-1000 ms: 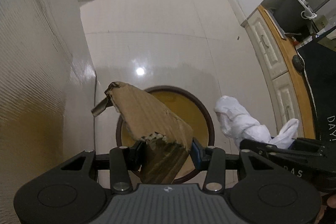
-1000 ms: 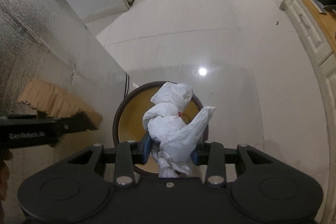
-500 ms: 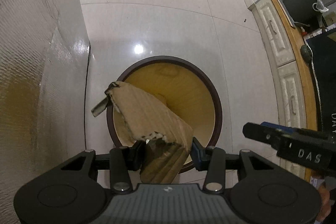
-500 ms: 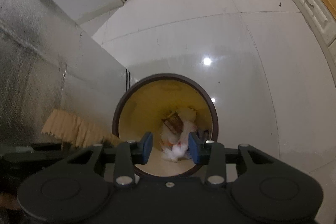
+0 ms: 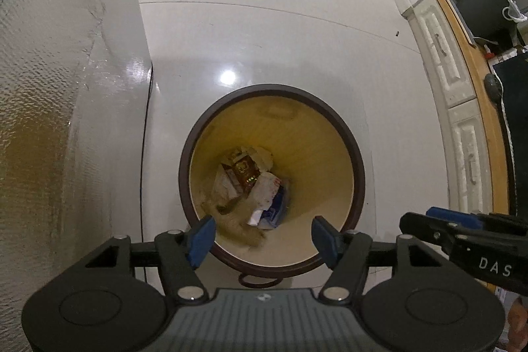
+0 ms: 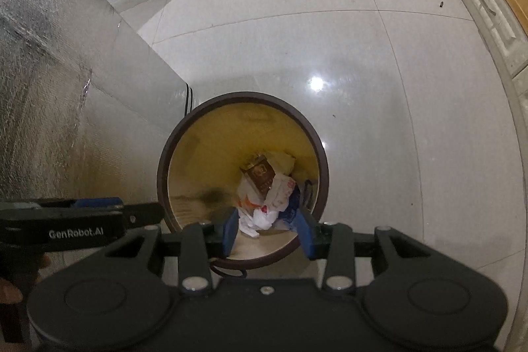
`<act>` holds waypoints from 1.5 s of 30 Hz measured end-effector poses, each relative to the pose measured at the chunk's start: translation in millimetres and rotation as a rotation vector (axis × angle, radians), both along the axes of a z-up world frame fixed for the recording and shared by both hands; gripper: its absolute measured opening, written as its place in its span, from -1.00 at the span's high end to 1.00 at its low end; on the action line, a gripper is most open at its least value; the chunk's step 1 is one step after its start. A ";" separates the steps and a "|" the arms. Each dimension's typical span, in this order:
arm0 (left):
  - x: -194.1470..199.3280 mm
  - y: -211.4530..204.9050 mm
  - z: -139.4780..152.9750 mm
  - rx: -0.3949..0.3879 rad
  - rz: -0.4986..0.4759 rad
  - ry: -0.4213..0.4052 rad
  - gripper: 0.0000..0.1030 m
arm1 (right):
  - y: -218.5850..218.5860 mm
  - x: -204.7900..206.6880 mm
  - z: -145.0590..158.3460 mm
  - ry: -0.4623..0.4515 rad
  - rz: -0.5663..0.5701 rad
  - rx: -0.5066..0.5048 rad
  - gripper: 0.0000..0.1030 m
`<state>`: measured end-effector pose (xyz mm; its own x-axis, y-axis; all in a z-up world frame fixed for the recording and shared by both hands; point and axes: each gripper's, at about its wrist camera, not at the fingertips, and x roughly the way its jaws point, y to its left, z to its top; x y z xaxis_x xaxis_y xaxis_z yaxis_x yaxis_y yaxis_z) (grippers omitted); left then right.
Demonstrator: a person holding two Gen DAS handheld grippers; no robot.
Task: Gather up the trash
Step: 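Open the left tool over the bin while the right tool releases the bag, then raise both open tools from the bin back toward the counter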
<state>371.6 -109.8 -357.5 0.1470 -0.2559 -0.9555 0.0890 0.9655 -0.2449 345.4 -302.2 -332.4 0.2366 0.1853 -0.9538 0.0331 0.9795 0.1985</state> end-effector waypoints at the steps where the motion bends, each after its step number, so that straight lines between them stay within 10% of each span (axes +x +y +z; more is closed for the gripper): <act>1: 0.0 0.0 -0.2 0.005 -0.002 -0.001 -0.26 | 0.0 -0.3 -0.3 0.001 0.004 -0.001 0.23; 16: -2.2 9.8 -3.7 0.089 0.003 0.031 -0.43 | 2.7 -0.3 -4.8 0.018 0.032 -0.022 0.03; 38: -15.8 18.2 33.3 0.120 0.004 -0.005 -1.00 | -14.1 -17.7 28.0 -0.053 -0.021 -0.076 -0.98; 45: -23.8 22.0 52.9 0.127 0.015 -0.025 -1.00 | -21.2 -27.4 44.9 -0.082 -0.037 -0.108 -1.00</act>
<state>347.7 -87.9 -304.6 0.1744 -0.1303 -0.9760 0.0785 0.9899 -0.1181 318.1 -323.5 -287.4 0.3196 0.0727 -0.9448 0.0578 0.9937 0.0960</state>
